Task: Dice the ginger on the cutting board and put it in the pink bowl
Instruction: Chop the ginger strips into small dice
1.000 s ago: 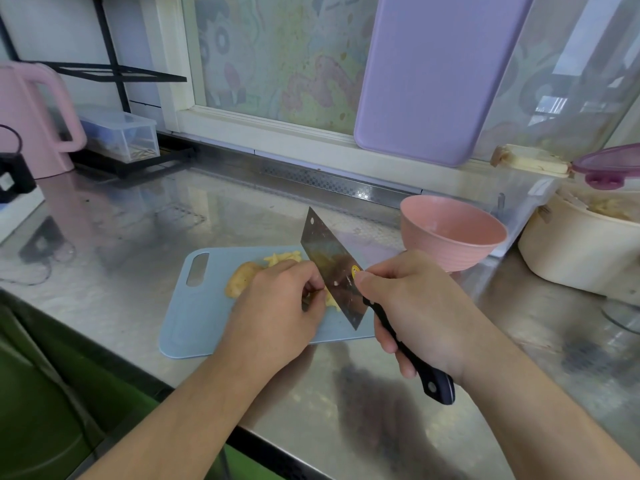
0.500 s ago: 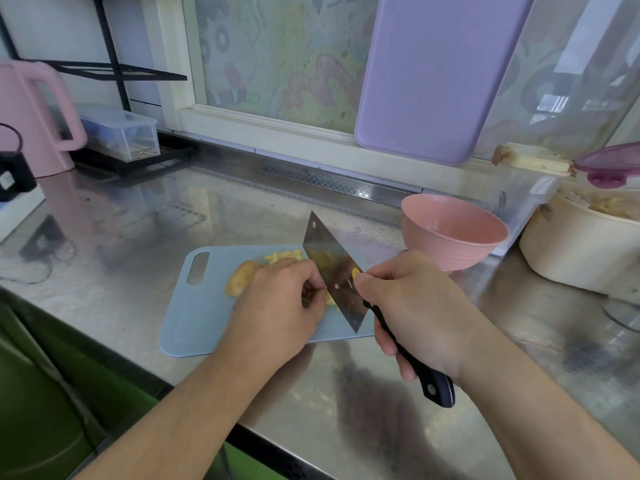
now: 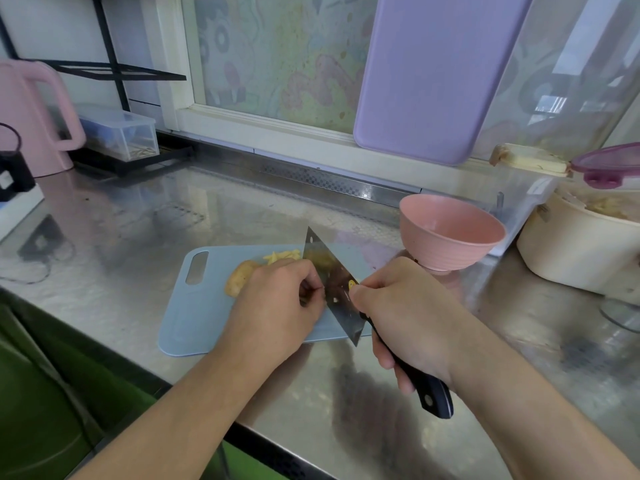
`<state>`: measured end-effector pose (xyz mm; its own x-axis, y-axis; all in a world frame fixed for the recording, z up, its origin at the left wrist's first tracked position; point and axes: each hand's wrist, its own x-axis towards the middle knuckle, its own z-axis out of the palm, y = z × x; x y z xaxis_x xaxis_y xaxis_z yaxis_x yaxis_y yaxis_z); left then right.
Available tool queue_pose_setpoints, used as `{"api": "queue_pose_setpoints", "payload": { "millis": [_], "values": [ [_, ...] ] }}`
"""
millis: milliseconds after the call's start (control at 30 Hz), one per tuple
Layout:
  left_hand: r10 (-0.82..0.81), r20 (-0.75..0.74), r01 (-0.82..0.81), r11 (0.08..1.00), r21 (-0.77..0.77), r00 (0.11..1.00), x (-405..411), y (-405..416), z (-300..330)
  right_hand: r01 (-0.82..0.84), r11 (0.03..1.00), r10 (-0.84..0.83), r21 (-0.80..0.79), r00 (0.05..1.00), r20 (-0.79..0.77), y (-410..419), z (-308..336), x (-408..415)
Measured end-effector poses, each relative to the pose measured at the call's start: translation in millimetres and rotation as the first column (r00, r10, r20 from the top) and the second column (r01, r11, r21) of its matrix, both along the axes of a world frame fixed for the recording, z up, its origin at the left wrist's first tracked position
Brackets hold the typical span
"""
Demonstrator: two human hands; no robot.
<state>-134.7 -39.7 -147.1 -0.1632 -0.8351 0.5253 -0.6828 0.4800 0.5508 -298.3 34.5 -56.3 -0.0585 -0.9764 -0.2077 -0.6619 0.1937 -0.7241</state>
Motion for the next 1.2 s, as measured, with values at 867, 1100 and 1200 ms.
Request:
{"api": "queue_pose_setpoints", "payload": {
  "millis": [867,1100,1200],
  "values": [
    [0.068,-0.046,-0.061,0.989,0.132,0.997,4.3,9.3,5.9,-0.001,0.998,0.006,-0.066,0.998,0.068,1.8,5.8,-8.2],
    [0.083,-0.017,-0.080,0.990,0.119,0.996,3.7,8.3,6.2,-0.013,0.998,0.017,-0.056,0.997,0.070,3.3,6.1,-4.8],
    [0.090,-0.006,-0.089,0.988,0.127,0.996,3.3,8.8,7.2,-0.017,0.999,0.019,-0.041,0.998,0.059,2.7,3.9,-3.5]
  ]
}}
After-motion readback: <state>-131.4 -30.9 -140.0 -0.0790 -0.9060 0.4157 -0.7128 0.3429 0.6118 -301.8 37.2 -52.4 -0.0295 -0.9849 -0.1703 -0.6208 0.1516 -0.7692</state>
